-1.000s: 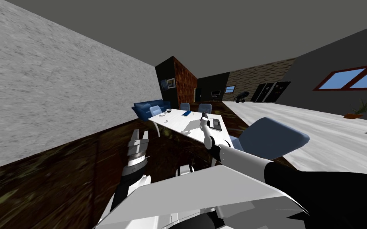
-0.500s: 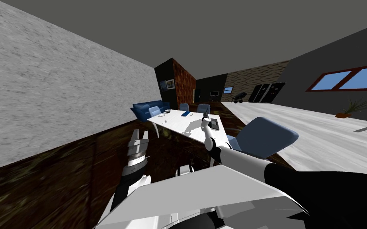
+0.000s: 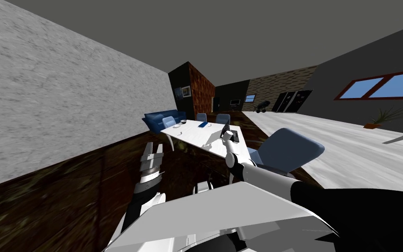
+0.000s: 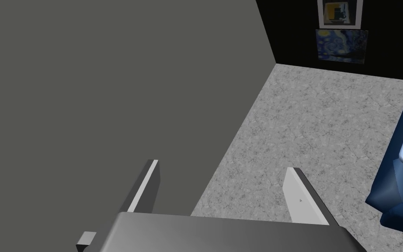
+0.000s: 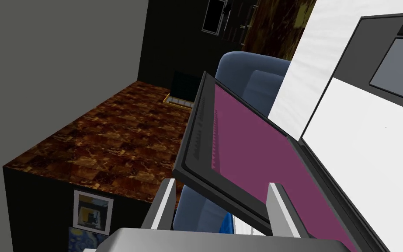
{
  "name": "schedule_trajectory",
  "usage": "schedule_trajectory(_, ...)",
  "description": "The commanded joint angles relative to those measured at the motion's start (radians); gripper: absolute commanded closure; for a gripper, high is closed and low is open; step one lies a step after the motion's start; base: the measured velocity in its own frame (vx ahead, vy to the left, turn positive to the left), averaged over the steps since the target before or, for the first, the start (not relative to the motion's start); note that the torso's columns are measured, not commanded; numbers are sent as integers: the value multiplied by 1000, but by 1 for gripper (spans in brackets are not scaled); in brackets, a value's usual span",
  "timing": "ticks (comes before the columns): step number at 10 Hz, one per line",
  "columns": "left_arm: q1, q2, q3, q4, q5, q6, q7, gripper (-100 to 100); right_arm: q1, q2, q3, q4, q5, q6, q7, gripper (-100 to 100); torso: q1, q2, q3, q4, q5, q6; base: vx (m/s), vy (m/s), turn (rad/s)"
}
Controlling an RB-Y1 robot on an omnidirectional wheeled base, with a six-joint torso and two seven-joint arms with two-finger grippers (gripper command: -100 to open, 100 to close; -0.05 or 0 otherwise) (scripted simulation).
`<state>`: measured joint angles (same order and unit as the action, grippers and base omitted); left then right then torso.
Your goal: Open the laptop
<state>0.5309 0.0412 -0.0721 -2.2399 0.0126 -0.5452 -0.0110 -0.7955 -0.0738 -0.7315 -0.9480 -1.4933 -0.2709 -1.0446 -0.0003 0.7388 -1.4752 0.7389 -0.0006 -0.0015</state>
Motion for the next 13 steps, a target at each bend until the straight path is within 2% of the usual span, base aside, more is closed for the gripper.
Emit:
schedule_trajectory(1, 0, 0, 0, 0, 0, 0, 0, 0, 10, 1, -5, -12, -14, 13, -28, 100, 1, 0, 0, 0, 1, 1, -9, -10, -10)
schedule_trajectory(2, 0, 0, 0, 0, 0, 0, 0, 0, 50, 7, -28, -47, -53, 61, -82, 100, 2, 0, 0, 1, 2, 1, 21, -4, -31)
schedule_trajectory(3, 0, 0, 0, 0, 0, 0, 0, 0, 50, 7, -28, -47, -53, 61, -82, 100, 2, 0, 0, 0, 1, 3, 22, 5, -42)
schedule_trajectory(8, 0, 0, 0, 0, 0, 0, 0, 0, 146, 22, -80, -134, -146, 176, -204, 100, 1, 1, 0, 0, 1, 2, 25, 3, -25)
schedule_trajectory(9, 0, 0, 0, 0, 0, 0, 0, 0, 146, 22, -80, -134, -146, 176, -204, 100, 1, 1, 1, 1, 1, 2, 17, 2, -20)
schedule_trajectory(11, 0, 0, 0, 0, 0, 0, 0, 0, 184, 28, -101, -168, -184, 222, -252, 100, 2, 2, 1, 1, 2, 1, 18, 3, -16)
schedule_trajectory(13, 0, 0, 0, 0, 0, 0, 0, 0, 184, 28, -101, -168, -184, 222, -253, 100, 2, 2, 1, 1, 2, 1, 7, 2, -9)
